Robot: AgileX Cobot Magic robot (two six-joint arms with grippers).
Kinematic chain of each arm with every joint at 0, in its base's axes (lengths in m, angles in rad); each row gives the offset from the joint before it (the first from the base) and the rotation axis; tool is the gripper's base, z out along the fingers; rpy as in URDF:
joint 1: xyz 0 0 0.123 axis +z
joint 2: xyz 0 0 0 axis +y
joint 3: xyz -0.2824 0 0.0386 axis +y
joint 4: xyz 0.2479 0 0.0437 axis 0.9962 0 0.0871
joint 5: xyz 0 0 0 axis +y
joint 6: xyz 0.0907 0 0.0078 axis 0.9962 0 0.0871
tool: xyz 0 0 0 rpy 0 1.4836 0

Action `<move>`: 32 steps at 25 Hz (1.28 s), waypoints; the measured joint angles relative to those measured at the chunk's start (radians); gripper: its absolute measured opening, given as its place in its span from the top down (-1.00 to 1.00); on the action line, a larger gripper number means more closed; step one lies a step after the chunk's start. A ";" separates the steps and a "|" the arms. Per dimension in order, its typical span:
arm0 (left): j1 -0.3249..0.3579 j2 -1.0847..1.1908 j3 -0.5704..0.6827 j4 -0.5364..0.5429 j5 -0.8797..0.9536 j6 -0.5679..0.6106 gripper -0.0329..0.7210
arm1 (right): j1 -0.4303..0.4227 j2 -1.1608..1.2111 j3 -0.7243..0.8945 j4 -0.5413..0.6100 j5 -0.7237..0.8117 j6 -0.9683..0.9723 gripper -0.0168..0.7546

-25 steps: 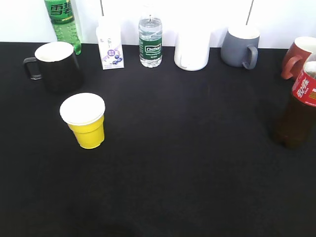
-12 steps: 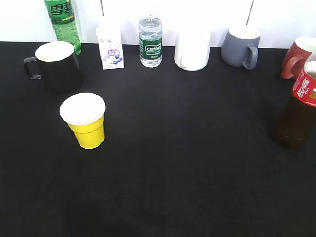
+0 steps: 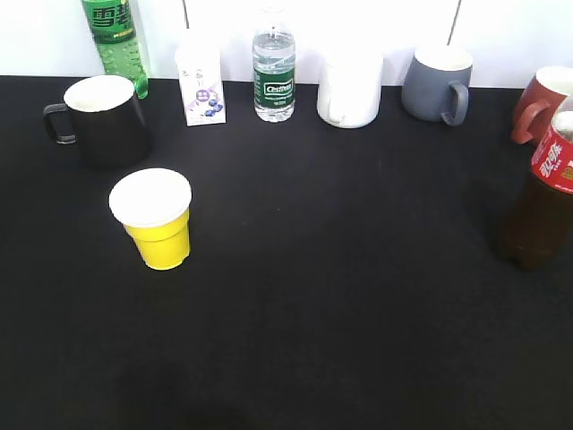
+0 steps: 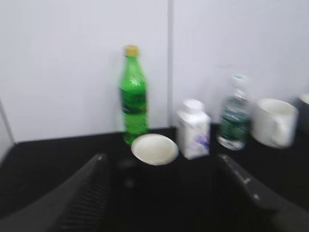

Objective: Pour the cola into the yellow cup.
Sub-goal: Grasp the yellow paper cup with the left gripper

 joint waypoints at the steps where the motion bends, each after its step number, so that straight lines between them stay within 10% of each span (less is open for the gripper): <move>1: -0.010 0.060 0.001 -0.008 -0.089 0.013 -0.44 | 0.000 0.000 0.000 0.000 0.000 0.000 -0.56; 7: -0.347 0.477 0.037 -0.038 -0.590 0.015 -0.44 | 0.000 0.000 0.000 0.000 0.000 0.000 -0.56; 13: -0.816 0.584 0.393 -0.074 -0.941 -0.168 -0.44 | 0.000 0.000 0.000 0.000 0.000 0.000 -0.56; 32: -0.796 1.334 0.309 0.070 -1.502 -0.462 -0.91 | 0.000 0.000 0.000 0.000 0.000 0.000 -0.56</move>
